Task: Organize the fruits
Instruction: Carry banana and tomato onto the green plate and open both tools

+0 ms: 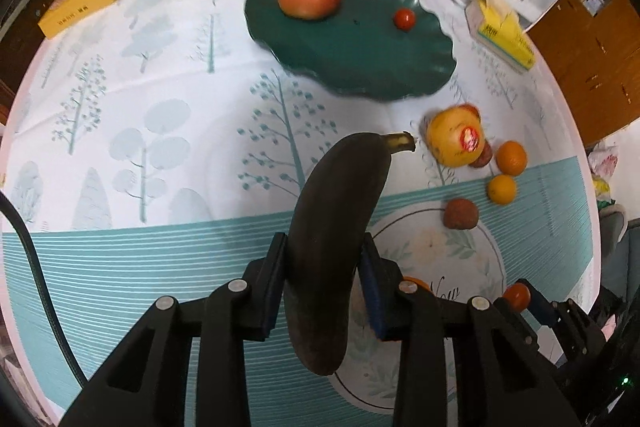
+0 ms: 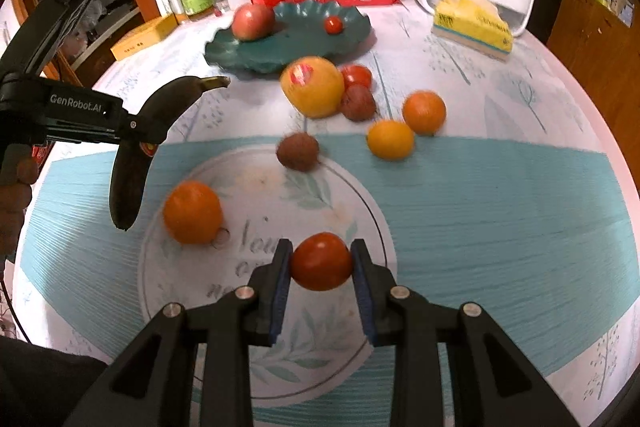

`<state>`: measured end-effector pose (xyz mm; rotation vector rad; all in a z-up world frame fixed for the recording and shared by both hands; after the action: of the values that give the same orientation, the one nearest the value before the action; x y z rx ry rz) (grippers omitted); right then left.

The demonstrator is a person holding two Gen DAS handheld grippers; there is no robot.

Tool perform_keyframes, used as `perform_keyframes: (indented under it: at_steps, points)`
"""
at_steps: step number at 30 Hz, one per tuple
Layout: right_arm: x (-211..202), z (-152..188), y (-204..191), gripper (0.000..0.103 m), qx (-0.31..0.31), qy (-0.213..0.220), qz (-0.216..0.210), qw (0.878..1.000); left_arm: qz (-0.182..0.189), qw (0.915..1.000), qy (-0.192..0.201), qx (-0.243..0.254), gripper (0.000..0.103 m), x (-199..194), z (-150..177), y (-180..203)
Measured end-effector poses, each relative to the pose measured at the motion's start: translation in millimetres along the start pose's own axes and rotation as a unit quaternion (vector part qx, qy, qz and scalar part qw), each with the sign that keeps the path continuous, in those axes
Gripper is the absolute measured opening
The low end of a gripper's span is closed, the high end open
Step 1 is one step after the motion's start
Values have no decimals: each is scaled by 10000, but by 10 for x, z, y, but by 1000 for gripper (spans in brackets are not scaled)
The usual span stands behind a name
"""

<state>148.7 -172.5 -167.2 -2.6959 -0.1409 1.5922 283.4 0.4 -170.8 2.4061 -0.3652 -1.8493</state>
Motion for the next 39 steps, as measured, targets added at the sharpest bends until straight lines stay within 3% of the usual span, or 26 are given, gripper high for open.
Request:
perform_keyframes:
  at_steps: [11,21,32,39]
  points:
    - [-172,-616,-69,30,-99,768,-67,9970,14,9961,843,241,33,-587,-272,-126]
    - [-49,-1226,-96,30,-424,1310,2,9905,-62,9902,1323,437,33,-626,-817,3]
    - [383,-1992,44,30,-667,1715,109,9829,-20,9872,1482,589,33,-265,-1378,152]
    - [844,-2089,170,30,-434,1260,-175,9909,179,9891,1342,586,33,77,-1486,178]
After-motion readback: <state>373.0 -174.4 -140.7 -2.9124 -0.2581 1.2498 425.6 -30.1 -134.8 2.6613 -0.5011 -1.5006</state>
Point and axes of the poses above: each gripper's, at about its wrist camera, not at the fingertips, and x roughly the way its jaws point, y to its right, z to its underside, the point moved 1 cm from there along x, roughly the way its jaws point, and after that the axes turned 2 degrees about -x, right-handed, at the moved point
